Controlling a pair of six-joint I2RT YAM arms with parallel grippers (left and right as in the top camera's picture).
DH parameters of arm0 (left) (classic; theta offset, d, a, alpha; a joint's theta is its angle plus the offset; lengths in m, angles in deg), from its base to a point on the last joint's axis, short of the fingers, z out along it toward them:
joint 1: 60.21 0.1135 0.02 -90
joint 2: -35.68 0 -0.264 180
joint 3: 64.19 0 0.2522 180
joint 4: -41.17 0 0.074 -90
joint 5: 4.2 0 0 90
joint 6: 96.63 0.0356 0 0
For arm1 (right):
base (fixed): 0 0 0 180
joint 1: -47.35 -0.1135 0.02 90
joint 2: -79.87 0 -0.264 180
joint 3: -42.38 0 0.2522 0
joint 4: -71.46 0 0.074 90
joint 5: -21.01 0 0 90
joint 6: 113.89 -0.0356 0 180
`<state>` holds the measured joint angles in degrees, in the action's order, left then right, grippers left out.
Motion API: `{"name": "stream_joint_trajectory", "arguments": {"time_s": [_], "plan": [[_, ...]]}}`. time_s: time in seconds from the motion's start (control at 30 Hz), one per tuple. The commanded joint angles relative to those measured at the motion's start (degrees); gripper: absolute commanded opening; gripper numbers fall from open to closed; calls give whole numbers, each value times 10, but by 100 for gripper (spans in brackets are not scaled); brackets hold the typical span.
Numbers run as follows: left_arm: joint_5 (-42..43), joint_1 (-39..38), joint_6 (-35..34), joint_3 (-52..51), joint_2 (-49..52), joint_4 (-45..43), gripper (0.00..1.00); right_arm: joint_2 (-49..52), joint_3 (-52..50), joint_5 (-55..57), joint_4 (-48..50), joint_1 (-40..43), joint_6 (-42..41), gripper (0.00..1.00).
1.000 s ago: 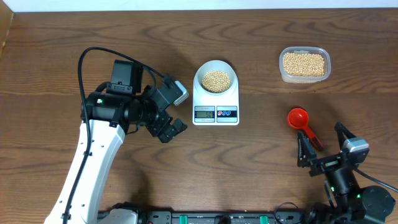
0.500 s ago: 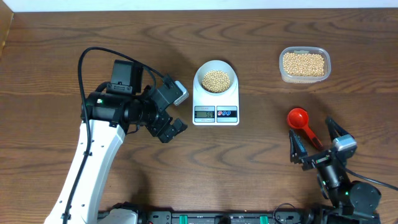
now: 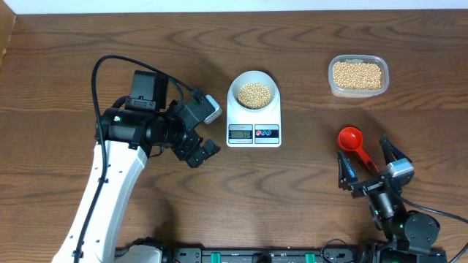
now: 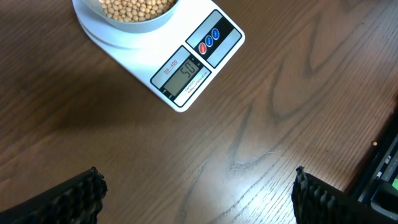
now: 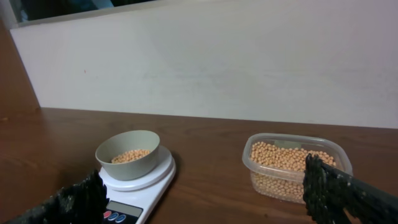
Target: Scoop item into bowl and weigh 50g on scale
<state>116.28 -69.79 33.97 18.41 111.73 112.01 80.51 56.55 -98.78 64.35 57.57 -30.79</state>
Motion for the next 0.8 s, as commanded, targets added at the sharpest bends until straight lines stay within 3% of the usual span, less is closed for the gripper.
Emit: {"name": "stream_joint_trajectory", "arguments": {"time_s": [0.0,0.4,0.57,0.77], "plan": [[-1,3,7,8,-8,3,98,-4,-1,42,-3,-23,4,99],[-1,3,7,8,-8,3,98,-4,-1,65,-3,-37,20,99],[-1,3,7,8,-8,3,98,-4,-1,66,-10,-37,86,99],[-1,3,7,8,-8,3,98,-4,-1,89,-67,-37,104,99]]}}
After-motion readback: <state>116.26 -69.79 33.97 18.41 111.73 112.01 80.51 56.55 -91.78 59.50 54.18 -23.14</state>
